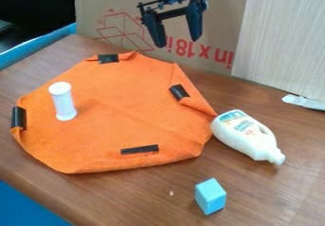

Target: Put the white figure from the orange cloth to the bottom right edge of the table

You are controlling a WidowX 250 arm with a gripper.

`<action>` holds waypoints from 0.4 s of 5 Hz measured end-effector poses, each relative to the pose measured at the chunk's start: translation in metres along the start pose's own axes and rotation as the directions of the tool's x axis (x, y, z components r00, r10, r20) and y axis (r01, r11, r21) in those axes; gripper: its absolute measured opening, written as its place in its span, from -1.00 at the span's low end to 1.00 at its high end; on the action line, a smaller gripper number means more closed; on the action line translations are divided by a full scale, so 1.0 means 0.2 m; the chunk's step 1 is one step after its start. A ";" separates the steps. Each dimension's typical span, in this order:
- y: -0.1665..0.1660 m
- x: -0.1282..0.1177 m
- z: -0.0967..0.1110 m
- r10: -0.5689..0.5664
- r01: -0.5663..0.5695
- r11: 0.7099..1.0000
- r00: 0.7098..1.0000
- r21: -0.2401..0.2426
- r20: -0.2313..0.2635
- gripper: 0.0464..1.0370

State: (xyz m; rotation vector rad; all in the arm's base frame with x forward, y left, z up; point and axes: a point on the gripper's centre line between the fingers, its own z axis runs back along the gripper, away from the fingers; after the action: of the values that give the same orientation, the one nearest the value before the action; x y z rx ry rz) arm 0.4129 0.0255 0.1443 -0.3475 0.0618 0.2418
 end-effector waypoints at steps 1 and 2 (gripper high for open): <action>0.04 0.00 -0.08 0.018 -0.018 1.000 0.999 0.007 -0.045 0.92; 0.07 -0.04 -0.19 -0.033 0.043 0.994 0.994 0.096 -0.101 0.92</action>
State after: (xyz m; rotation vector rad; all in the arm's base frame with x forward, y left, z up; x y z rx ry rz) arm 0.4009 0.0229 0.1043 -0.2624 0.1641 0.1833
